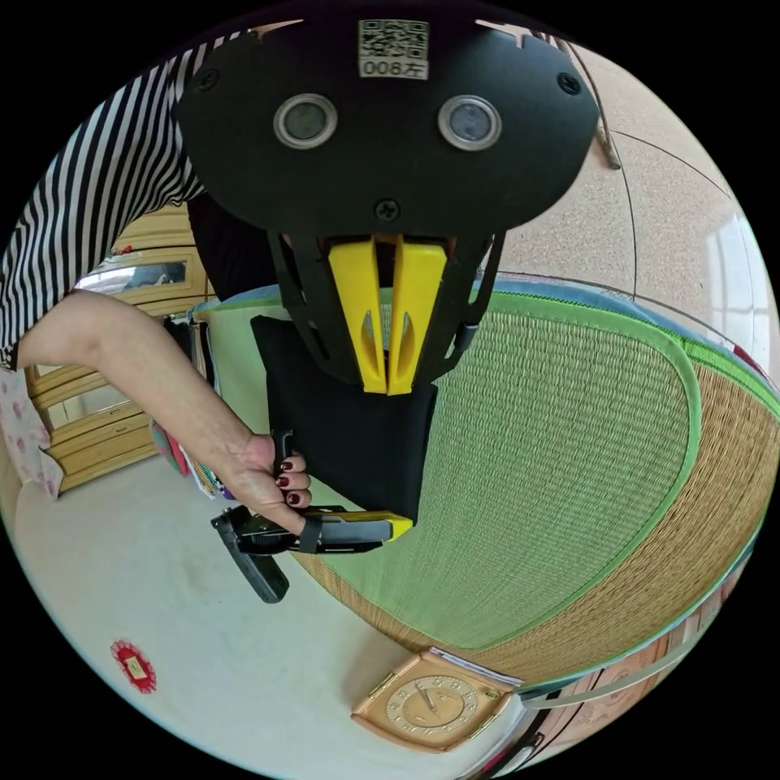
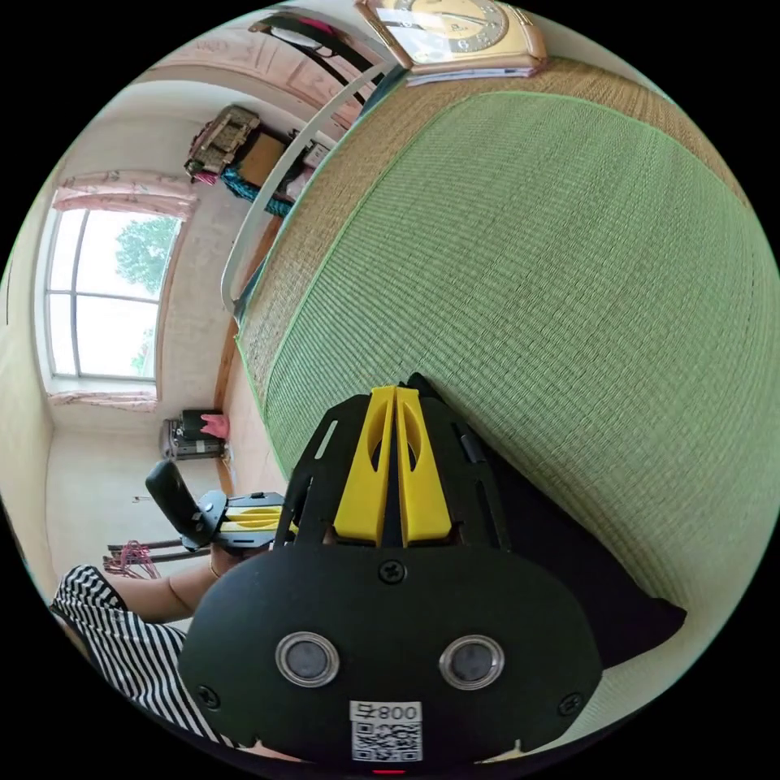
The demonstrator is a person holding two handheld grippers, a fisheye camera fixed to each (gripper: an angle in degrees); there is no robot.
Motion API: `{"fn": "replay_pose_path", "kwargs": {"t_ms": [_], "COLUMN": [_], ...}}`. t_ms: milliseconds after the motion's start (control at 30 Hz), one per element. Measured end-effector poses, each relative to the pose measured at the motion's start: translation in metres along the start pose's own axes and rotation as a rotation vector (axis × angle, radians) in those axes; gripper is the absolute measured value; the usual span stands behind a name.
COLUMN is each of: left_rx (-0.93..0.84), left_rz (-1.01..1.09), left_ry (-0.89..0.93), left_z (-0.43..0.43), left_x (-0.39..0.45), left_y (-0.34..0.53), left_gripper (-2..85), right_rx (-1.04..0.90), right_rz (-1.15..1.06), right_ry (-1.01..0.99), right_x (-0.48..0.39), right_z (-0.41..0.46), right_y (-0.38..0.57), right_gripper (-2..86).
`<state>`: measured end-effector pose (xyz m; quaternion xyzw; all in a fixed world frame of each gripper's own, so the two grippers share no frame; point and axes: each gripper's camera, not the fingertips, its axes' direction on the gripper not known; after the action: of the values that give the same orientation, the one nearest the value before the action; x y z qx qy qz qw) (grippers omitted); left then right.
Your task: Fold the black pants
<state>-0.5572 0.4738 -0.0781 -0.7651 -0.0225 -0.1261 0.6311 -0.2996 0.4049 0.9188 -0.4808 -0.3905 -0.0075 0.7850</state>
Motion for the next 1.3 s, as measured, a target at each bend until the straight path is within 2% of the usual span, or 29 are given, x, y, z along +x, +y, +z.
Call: {"fn": "replay_pose_path", "kwargs": {"t_ms": [133, 300, 400, 500, 567, 633, 700, 800, 867, 933, 1000, 1100, 1300], "left_rx": [0.05, -0.039, -0.027, -0.036, -0.07, -0.082, -0.078, -0.042, -0.098, -0.115, -0.085, -0.061, -0.136], "left_rz": [0.036, 0.064, 0.044, 0.074, 0.076, 0.078, 0.067, 0.112, 0.104, 0.091, 0.115, 0.164, 0.184], "left_ry": [-0.02, -0.089, -0.056, -0.116, -0.131, -0.134, -0.137, -0.202, -0.192, -0.205, -0.202, -0.21, -0.22], "left_z": [-0.006, 0.015, 0.017, 0.022, 0.029, 0.034, 0.034, 0.031, 0.043, 0.052, 0.053, 0.059, 0.088], "left_x": [0.017, 0.022, 0.026, 0.04, 0.047, 0.05, 0.056, 0.075, 0.082, 0.087, 0.098, 0.116, 0.129], "left_y": [0.001, -0.003, -0.003, -0.005, -0.009, -0.012, -0.014, -0.012, -0.011, -0.01, -0.009, -0.01, -0.022], "left_gripper": [0.0, 0.0, 0.0, 0.0, 0.0, 0.0, 0.0, 0.0, 0.0, 0.0, 0.0, 0.0, 0.0], "right_rx": [0.052, 0.079, 0.076, 0.088, 0.017, 0.07, 0.098, 0.113, 0.078, 0.073, 0.124, 0.199, 0.357], "right_rz": [-0.087, -0.135, -0.024, 0.098, 0.174, 0.197, 0.239, 0.146, 0.13, 0.164, 0.198, 0.16, 0.223], "right_ry": [-0.045, -0.057, -0.026, -0.042, -0.017, -0.086, -0.143, -0.073, -0.02, -0.073, -0.192, -0.145, -0.088], "right_x": [-0.007, -0.003, 0.019, 0.042, 0.062, 0.075, 0.084, 0.073, 0.077, 0.092, 0.103, 0.107, 0.168], "right_z": [-0.021, -0.051, -0.062, -0.066, -0.051, -0.047, -0.051, -0.063, -0.062, -0.057, -0.063, -0.086, -0.138], "right_y": [0.022, 0.104, 0.173, 0.233, 0.266, 0.282, 0.289, 0.298, 0.309, 0.32, 0.331, 0.337, 0.304], "right_gripper": [0.0, 0.0, 0.0, 0.0, 0.0, 0.0, 0.0, 0.1, 0.0, 0.0, 0.0, 0.0, 0.0]}}
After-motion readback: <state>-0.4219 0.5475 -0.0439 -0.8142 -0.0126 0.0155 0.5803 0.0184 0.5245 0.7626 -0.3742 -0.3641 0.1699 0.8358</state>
